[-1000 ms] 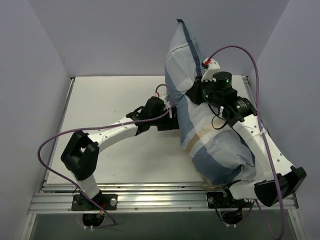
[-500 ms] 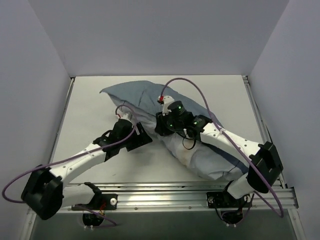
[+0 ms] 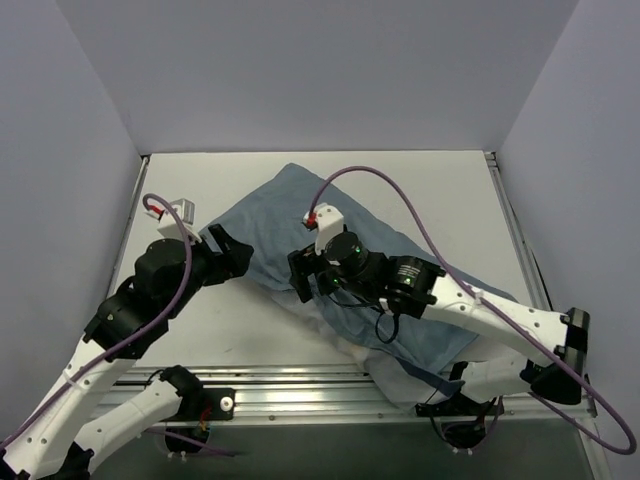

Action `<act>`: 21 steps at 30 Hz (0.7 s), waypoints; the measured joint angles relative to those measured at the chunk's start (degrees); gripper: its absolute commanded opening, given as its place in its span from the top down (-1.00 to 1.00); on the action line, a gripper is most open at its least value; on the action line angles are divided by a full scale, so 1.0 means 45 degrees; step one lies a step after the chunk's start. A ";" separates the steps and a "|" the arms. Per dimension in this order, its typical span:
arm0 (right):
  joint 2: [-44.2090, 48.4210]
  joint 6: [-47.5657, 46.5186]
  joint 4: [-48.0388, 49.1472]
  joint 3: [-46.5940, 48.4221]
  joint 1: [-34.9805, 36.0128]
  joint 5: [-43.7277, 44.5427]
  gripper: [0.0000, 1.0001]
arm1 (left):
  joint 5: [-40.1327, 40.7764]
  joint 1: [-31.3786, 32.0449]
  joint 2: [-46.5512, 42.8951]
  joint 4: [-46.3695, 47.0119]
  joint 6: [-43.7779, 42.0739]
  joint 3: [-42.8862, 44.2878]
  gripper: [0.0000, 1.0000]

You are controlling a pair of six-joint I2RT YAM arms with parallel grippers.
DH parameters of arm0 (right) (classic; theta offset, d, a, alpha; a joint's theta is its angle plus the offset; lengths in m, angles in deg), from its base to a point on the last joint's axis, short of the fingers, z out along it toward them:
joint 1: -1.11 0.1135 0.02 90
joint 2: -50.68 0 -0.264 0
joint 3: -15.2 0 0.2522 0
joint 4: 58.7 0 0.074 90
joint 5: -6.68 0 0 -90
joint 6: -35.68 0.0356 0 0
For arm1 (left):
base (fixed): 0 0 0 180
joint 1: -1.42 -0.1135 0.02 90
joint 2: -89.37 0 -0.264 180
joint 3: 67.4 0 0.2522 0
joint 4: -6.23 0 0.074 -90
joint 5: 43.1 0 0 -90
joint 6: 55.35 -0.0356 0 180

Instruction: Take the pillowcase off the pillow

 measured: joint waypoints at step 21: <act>0.3929 0.4731 -0.1083 -0.5799 -0.2254 0.2171 -0.71 | -0.2259 -0.3283 0.8898 0.4614 -0.0568 0.0495 -0.66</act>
